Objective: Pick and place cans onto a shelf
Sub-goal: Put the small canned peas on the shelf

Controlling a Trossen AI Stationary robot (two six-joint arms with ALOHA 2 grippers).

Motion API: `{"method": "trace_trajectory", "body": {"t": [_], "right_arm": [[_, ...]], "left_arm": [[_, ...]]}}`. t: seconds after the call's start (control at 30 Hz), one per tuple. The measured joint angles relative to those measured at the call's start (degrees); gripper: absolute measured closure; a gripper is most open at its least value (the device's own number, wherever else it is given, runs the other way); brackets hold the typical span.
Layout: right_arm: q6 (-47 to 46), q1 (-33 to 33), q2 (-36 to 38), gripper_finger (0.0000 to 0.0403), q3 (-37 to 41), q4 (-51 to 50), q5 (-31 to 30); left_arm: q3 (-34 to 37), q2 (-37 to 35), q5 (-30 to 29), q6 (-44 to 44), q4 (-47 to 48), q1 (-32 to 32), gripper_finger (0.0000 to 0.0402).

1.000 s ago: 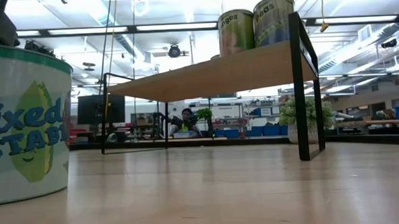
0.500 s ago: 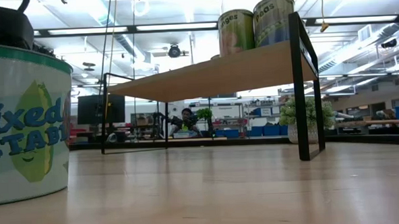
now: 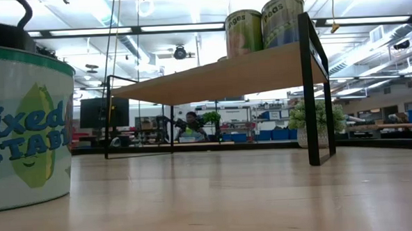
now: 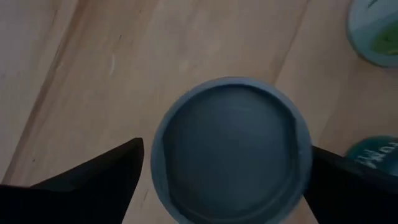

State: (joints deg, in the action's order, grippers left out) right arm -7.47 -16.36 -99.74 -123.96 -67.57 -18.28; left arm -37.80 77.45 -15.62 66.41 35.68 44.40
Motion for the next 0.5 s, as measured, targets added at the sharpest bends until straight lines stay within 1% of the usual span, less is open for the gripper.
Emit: {"method": "trace_trajectory", "body": {"t": [0.07,0.13,0.27,0.33,0.4,0.5], "right_arm": [[0.17,0.00,0.00,0.0056,0.00,0.00,0.00],[0.42,0.00,0.00,0.0056,0.00,-0.03,0.00],[0.56,0.00,0.00,0.0056,0.00,-1.04,0.00],[0.59,0.00,0.00,0.0056,0.00,-2.57,0.40],[0.57,0.00,0.00,0.0056,-0.02,-4.16,1.52],[0.59,0.00,0.39,0.0056,-0.02,-5.76,2.38]], "left_arm": [[0.00,0.90,0.22,-0.07,-0.09,-0.26,0.0014],[0.00,1.68,0.46,0.03,-0.45,-1.01,0.0033],[-0.04,1.82,1.69,0.27,-2.45,-3.64,0.0091],[-0.13,1.47,3.72,0.39,-3.42,-5.50,0.0119],[-0.40,0.69,7.02,0.28,-3.09,-7.68,0.0122],[-2.74,-1.05,9.44,-2.40,-2.57,-10.98,0.0122]]}}
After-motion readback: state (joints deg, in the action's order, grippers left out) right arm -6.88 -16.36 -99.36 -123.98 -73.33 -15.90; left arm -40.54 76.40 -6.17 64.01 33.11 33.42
